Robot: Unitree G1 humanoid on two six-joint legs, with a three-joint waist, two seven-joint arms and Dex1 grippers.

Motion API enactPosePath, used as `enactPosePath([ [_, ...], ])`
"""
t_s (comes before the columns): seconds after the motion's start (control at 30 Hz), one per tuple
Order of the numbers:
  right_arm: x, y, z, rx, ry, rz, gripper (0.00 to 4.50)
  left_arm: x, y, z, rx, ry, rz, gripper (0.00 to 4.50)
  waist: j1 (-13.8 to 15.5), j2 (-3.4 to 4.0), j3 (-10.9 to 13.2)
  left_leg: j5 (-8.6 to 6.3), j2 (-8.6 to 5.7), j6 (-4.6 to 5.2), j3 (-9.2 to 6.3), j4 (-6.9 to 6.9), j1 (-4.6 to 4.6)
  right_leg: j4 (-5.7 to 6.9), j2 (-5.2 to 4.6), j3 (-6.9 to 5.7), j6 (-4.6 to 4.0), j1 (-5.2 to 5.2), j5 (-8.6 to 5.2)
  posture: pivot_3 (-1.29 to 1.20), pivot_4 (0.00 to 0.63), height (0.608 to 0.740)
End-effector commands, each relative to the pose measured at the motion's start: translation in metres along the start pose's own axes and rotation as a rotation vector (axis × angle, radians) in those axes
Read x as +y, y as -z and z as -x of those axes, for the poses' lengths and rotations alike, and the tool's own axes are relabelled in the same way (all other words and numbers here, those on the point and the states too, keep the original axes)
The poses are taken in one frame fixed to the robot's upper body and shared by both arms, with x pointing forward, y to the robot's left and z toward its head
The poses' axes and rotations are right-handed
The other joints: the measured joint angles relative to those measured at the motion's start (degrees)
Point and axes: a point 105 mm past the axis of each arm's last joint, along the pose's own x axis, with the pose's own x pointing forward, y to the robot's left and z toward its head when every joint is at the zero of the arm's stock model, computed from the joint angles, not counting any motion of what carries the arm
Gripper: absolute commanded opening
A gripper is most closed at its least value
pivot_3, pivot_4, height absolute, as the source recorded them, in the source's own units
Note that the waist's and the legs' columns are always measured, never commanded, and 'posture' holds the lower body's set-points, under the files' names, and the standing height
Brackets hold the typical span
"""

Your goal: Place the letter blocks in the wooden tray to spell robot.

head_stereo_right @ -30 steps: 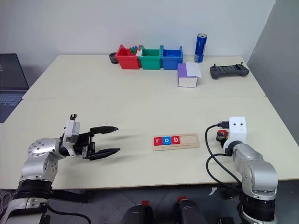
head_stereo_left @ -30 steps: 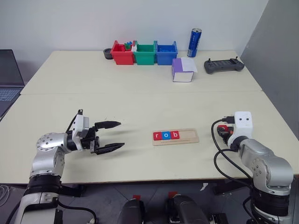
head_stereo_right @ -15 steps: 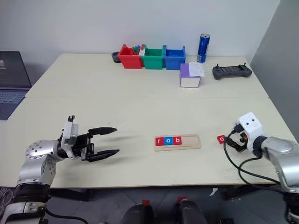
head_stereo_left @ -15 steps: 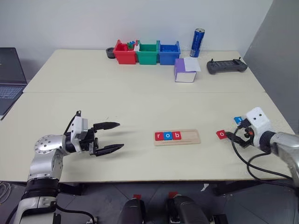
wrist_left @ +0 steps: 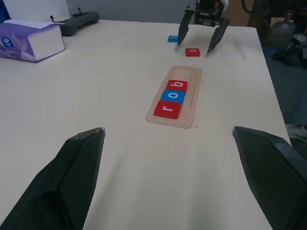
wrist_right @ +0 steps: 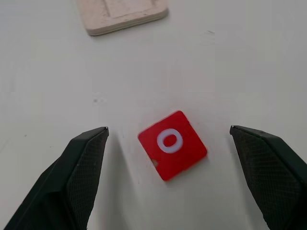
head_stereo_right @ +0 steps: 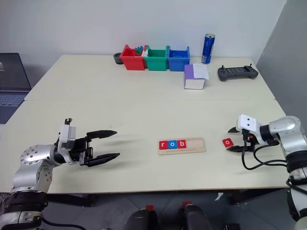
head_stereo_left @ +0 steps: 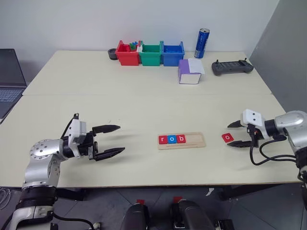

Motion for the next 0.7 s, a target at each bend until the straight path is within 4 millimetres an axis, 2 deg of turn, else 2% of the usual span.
enactPosePath([
  [0.03, -0.003, 0.013, 0.006, 0.093, -0.020, 0.002, 4.30, 0.002, -0.014, 0.003, -0.020, -0.017, -0.057, 4.50, 0.1, 0.01, 0.0, 0.00, 0.00, 0.00, 0.00, 0.02, 0.00, 0.01, -0.02, 0.00, 0.00, 0.00, 0.00, 0.00, 0.150, 0.740],
  [0.17, -0.003, 0.019, 0.003, 0.110, -0.025, -0.008, 3.39, 0.001, -0.016, 0.005, -0.023, -0.027, -0.060, 4.50, 0.1, 0.00, 0.0, 0.00, -0.01, 0.00, -0.01, 0.06, 0.10, 0.02, -0.03, 0.00, 0.00, 0.10, 0.00, 0.00, 0.150, 0.740],
  [0.5, -0.003, 0.000, 0.002, -0.008, -0.014, -0.025, 0.01, 0.006, -0.016, 0.001, -0.024, -0.015, -0.058, 4.50, 0.0, -0.04, 0.0, 0.01, 0.02, -0.02, 0.00, 0.05, 0.16, 0.11, -0.02, 0.00, -0.01, 0.13, 0.01, 0.00, 0.150, 0.740],
  [0.7, 0.006, -0.006, 0.013, -0.002, 0.021, -0.022, 0.01, 0.009, -0.017, -0.005, -0.030, 0.000, -0.065, 4.50, 0.1, -0.01, 0.0, 0.01, 0.02, -0.02, 0.00, 0.05, 0.11, 0.10, -0.03, 0.00, -0.01, 0.10, 0.01, 0.00, 0.150, 0.740],
])
